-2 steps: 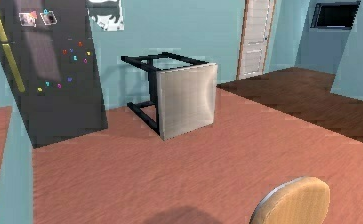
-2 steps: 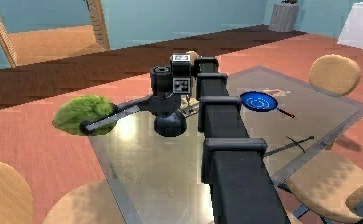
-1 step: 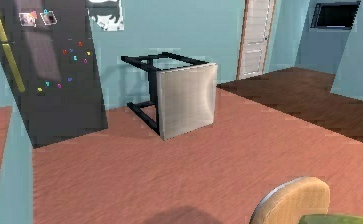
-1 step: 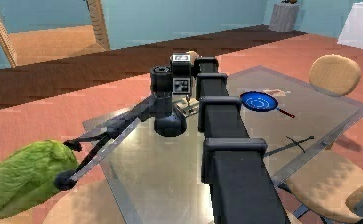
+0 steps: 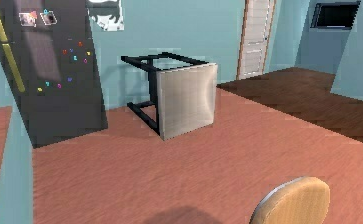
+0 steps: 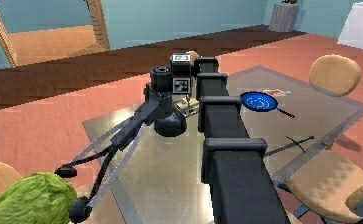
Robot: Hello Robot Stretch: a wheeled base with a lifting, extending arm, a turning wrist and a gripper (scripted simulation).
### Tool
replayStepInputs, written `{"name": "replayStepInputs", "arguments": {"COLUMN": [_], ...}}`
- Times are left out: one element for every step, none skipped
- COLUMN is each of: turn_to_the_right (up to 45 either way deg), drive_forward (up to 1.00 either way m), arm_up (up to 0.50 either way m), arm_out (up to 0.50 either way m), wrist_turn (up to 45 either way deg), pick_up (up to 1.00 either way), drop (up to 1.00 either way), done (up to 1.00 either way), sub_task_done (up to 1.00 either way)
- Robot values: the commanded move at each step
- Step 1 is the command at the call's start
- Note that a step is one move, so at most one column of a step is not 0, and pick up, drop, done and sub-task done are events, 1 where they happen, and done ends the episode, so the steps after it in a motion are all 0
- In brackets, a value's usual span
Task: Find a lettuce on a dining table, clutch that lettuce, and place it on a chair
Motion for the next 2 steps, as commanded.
{"name": "replayStepInputs", "arguments": {"turn_to_the_right": [0.0,-3.0], "drive_forward": [0.0,0.0], "arm_up": [0.0,0.0], "arm_out": [-0.24,0.0], "wrist_turn": [0.0,0.0], "pick_up": [0.0,0.0], "drop": [0.0,0.0], "done": [0.0,0.0], "sub_task_done": [0.0,0.0]}}
